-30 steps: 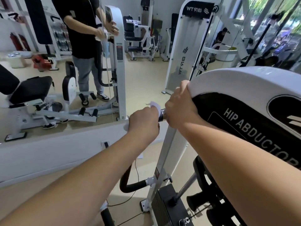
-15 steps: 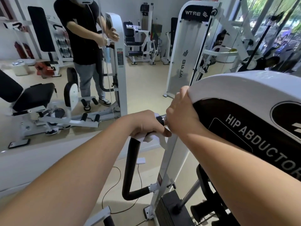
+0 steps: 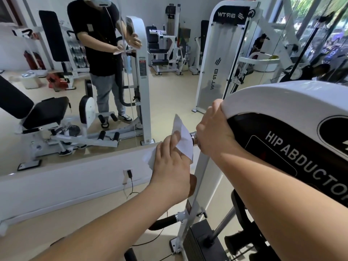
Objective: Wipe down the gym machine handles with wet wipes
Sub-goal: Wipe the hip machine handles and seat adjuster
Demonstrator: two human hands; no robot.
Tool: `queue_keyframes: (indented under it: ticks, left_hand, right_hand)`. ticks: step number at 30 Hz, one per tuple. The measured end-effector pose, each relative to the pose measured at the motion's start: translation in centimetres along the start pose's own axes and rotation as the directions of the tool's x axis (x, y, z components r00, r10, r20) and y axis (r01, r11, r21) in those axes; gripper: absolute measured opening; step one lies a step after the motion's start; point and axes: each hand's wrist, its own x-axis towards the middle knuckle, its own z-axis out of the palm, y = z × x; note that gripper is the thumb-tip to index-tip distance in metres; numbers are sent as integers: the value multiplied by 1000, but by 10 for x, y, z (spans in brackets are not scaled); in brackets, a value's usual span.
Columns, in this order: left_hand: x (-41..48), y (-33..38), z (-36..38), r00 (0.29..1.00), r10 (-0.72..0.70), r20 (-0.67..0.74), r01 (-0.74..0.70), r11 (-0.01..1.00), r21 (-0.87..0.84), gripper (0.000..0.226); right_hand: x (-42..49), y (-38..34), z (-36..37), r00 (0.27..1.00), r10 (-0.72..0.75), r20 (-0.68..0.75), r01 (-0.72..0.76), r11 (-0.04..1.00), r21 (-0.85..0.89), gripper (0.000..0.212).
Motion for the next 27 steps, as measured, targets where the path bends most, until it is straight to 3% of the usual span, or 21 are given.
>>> queue_keyframes:
  ticks: [5,7,10,12,14,16,18,20,23,25,27]
  left_hand:
    - [0,-33,-35,972,231,40,-216,949,-230,56]
    - [8,-37,-51,964,255,71,-221,923,-316,47]
    - [19,-33,-76,922,304,238,-180,883,-433,7]
    - [22,-33,-82,880,338,333,-158,871,-466,17]
    - [22,-38,-78,922,286,261,-146,881,-451,26]
    - [22,-40,-76,960,263,93,-211,903,-373,22]
    - [32,-42,-67,968,235,-91,-252,924,-288,17]
    - [39,-38,-51,957,238,-166,-277,922,-272,11]
    - [43,-24,-9,972,148,-180,-173,976,-129,47]
    - [48,-13,1,956,38,-292,-59,996,-63,35]
    - [59,-9,-6,957,-19,-290,-4,997,-78,15]
  right_hand:
    - [-1,2,-1,1000,-7,-3,7,1000,19,29]
    - [-1,2,-2,1000,-5,12,4,1000,19,26]
    - [-1,3,-4,1000,-1,18,1,1000,22,21]
    - [-4,3,-5,1000,-7,10,7,1000,17,20]
    - [-4,3,-4,1000,-14,0,14,1000,18,19]
    - [-4,3,-4,1000,-5,0,5,1000,19,24]
    - [-4,2,-3,1000,-1,-7,1,1000,27,30]
    - [-3,0,-2,1000,-3,-6,3,999,40,31]
    - [-2,1,-3,1000,-10,22,10,999,36,28]
    - [0,1,-2,999,-18,28,17,999,40,23]
    - [2,1,-3,999,-16,48,14,999,36,22]
